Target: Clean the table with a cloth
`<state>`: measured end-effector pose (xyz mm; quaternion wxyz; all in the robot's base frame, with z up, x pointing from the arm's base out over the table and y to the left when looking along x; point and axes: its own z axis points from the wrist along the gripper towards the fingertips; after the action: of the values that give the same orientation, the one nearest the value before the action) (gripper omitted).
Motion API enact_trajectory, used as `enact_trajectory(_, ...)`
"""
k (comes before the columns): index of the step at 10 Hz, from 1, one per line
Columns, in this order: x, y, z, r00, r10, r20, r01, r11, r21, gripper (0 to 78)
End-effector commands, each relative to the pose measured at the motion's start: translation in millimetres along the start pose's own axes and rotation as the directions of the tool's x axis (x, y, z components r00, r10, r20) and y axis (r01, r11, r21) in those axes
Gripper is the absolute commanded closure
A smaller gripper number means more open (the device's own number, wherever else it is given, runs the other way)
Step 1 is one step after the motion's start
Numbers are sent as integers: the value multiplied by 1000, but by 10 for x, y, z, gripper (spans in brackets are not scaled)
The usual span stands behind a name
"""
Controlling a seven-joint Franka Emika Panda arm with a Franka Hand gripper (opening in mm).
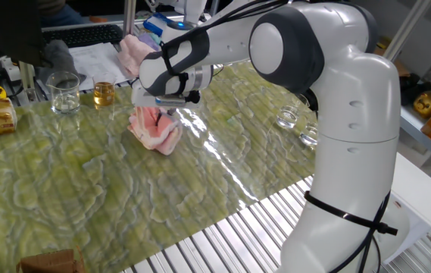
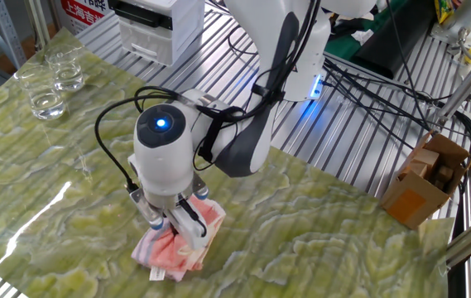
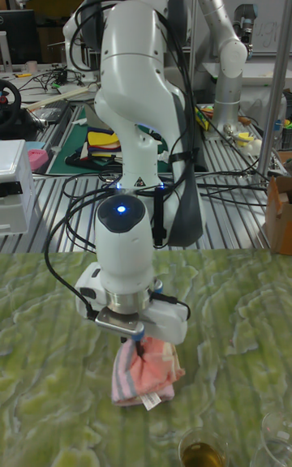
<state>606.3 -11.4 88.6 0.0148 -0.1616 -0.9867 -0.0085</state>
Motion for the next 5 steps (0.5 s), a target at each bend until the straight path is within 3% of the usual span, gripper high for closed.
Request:
enact_trajectory(1, -29, -19, -13, 999, 7, 43, -5, 1000, -27, 763)
enact_trajectory(3, -101, -75, 17, 997, -32, 67, 32, 999, -4, 763)
enact_trajectory(5, -224, -214, 39, 995, -72, 69, 72, 997, 12, 763)
